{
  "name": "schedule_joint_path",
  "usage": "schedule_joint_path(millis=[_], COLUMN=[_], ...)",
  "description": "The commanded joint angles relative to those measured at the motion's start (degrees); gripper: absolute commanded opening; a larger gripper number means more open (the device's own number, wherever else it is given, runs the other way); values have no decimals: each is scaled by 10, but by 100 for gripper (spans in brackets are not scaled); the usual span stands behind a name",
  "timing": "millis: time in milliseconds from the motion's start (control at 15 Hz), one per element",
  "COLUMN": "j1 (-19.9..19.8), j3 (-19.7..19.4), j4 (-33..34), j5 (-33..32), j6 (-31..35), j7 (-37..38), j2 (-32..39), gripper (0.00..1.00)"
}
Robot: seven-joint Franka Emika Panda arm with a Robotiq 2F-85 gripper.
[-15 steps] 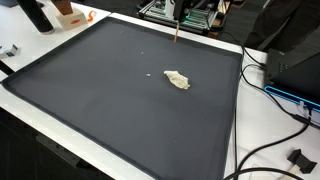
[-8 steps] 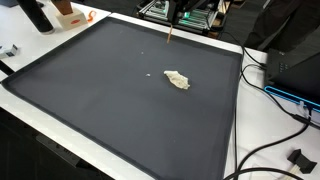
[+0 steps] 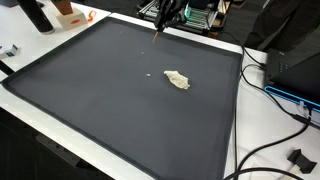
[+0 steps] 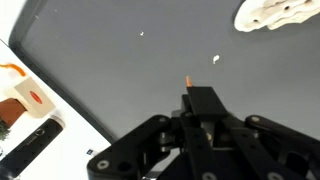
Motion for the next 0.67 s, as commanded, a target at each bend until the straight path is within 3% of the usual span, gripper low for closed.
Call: schedule_joint_path(millis=[0, 600], j1=[18, 39], j3=[-2, -8], j4=[49, 123], j5=[-23, -10], j6=[-74, -159], j7=[53, 53], j2=[53, 140], gripper=[3, 3])
